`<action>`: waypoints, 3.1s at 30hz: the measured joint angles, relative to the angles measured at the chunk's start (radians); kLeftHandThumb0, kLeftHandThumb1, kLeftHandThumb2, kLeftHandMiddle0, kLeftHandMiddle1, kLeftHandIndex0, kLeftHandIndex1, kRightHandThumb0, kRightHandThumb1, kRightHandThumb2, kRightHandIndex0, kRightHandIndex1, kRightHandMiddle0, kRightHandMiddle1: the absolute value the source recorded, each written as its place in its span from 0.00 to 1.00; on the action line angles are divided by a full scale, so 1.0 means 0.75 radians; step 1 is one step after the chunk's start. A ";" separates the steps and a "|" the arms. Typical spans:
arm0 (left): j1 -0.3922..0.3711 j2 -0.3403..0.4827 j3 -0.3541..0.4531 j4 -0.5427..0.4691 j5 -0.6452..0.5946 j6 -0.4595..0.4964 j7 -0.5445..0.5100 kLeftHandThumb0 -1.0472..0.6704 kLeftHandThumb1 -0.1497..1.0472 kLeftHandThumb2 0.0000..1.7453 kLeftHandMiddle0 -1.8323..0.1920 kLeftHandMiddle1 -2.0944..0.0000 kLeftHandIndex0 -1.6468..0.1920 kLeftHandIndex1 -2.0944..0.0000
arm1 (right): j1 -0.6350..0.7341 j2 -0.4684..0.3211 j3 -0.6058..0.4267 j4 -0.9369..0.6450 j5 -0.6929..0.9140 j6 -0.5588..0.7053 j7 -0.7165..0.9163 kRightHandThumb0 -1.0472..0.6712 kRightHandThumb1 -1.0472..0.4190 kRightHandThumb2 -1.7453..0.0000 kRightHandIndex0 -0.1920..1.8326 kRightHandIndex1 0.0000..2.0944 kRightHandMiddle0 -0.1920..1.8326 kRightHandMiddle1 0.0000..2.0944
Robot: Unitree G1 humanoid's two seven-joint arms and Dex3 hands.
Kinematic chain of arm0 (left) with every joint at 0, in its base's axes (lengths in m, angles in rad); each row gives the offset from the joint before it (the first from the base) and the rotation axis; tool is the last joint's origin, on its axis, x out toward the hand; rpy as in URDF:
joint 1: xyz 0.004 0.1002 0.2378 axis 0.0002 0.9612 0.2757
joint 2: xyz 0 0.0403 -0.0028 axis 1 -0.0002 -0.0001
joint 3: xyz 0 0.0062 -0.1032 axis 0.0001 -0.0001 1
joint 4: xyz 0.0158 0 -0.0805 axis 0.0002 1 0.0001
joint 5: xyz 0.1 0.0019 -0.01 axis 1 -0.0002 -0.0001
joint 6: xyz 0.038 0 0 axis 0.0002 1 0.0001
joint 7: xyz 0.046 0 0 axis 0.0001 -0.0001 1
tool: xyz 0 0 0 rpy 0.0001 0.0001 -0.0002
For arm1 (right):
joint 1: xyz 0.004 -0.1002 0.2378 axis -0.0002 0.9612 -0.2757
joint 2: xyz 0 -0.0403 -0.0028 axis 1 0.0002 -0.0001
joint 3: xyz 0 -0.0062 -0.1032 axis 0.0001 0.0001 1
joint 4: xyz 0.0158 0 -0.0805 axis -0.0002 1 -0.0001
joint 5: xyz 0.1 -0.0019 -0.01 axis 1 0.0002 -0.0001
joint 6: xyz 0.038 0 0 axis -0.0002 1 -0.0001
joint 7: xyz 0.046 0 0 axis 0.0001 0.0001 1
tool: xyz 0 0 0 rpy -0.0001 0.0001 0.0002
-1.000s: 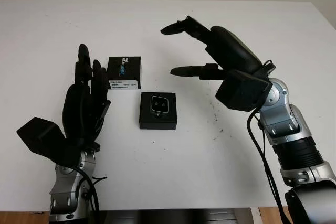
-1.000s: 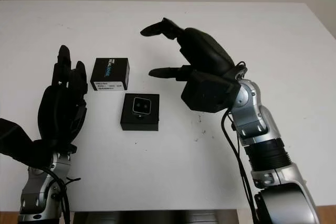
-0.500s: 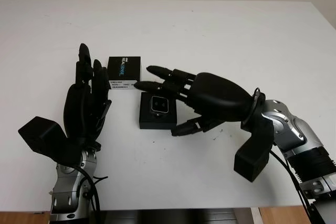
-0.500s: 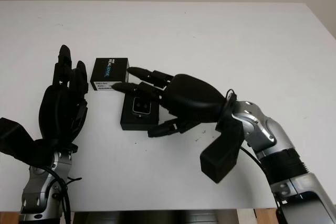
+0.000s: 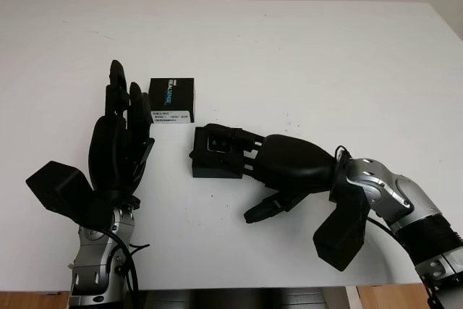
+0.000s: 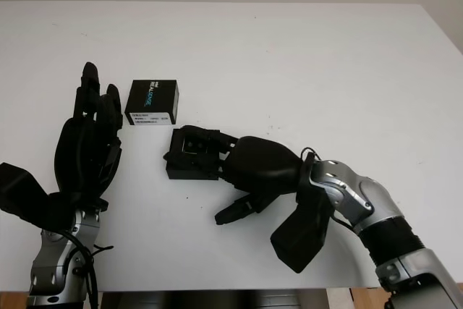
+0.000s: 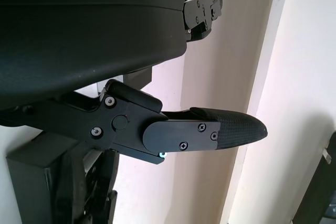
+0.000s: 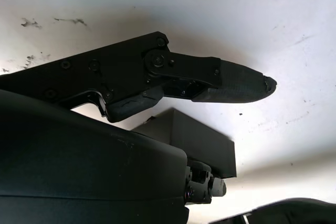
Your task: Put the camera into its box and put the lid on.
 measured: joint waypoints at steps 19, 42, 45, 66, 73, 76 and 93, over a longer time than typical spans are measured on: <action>0.016 -0.009 -0.008 -0.012 0.014 0.001 0.010 0.18 1.00 0.24 1.00 1.00 1.00 1.00 | -0.033 -0.002 0.063 -0.002 0.097 0.043 0.135 0.14 0.00 0.71 0.04 0.02 0.02 0.02; 0.016 -0.009 -0.006 -0.017 0.013 0.010 0.011 0.17 1.00 0.25 1.00 1.00 1.00 1.00 | -0.055 0.090 -0.317 -0.157 0.284 0.011 -0.325 0.17 0.00 0.65 0.00 0.00 0.00 0.00; 0.016 -0.009 -0.005 -0.016 0.013 0.010 0.007 0.17 1.00 0.24 1.00 1.00 1.00 1.00 | -0.066 0.092 -0.332 -0.158 0.219 0.068 -0.365 0.16 0.00 0.63 0.00 0.00 0.00 0.00; -0.461 0.752 0.066 0.342 0.546 -0.049 -0.191 0.19 0.93 0.02 0.79 0.97 0.83 0.95 | -0.130 0.286 -0.444 -0.039 0.828 0.745 -0.023 0.18 0.00 0.63 0.05 0.03 0.04 0.03; -0.751 0.975 -0.091 0.636 0.626 -0.071 -0.504 0.09 0.86 0.02 0.94 0.99 0.93 0.99 | -0.150 0.326 -0.483 0.021 0.911 0.794 -0.011 0.16 0.00 0.65 0.03 0.02 0.04 0.02; -0.822 0.981 -0.171 0.760 0.673 -0.124 -0.559 0.09 0.83 0.02 0.97 0.99 0.96 1.00 | -0.153 0.333 -0.508 0.021 0.948 0.836 -0.006 0.17 0.00 0.66 0.01 0.01 0.02 0.02; -0.926 0.931 -0.398 1.095 0.805 -0.340 -0.643 0.09 0.86 0.03 1.00 1.00 1.00 1.00 | -0.151 0.359 -0.573 0.002 1.050 0.926 0.013 0.21 0.00 0.66 0.00 0.00 0.00 0.00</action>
